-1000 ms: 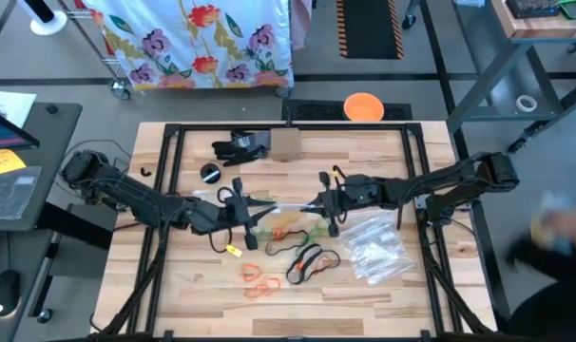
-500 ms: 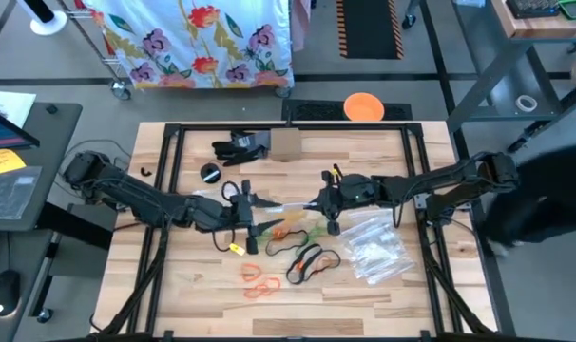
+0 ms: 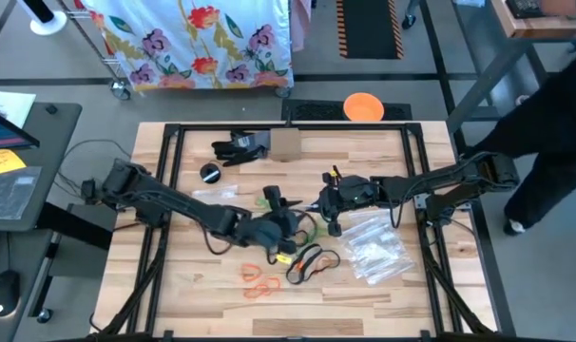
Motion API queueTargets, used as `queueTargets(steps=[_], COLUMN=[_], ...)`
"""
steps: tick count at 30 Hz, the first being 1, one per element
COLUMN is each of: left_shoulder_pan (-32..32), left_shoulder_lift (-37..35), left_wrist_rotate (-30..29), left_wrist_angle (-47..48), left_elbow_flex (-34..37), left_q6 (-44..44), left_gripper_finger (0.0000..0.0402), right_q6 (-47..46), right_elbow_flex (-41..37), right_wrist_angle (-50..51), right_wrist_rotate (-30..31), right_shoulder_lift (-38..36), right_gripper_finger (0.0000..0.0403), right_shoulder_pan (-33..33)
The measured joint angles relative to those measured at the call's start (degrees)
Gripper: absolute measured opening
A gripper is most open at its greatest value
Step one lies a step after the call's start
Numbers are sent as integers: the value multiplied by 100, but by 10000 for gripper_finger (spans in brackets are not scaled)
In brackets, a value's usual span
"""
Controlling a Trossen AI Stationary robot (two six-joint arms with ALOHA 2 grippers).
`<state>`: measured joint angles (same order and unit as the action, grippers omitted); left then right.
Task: Sort rubber bands
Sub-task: Close the transparent zip bag
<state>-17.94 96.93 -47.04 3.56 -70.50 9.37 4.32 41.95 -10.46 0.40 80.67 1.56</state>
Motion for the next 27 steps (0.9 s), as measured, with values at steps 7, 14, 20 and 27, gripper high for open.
queueTargets(steps=[7,14,20,27], left_shoulder_pan=[129,135,153,167], left_shoulder_lift=[535,544,544,544], left_wrist_rotate=[-181,-667,-574,-309], left_wrist_angle=[1671,1678,1680,1737], left_elbow_flex=[-695,-706,-706,-706], left_q6=[-815,-737,-748,-697], left_gripper_finger=[176,176,156,13], right_q6=[-89,-92,-92,-92], right_elbow_flex=[0,0,0,0], right_wrist_angle=[22,20,45,41], right_wrist_rotate=[-2,-4,-9,-26], right_shoulder_lift=[2,2,2,2], right_gripper_finger=[0,0,0,7], right_shoulder_pan=[2,2,2,29])
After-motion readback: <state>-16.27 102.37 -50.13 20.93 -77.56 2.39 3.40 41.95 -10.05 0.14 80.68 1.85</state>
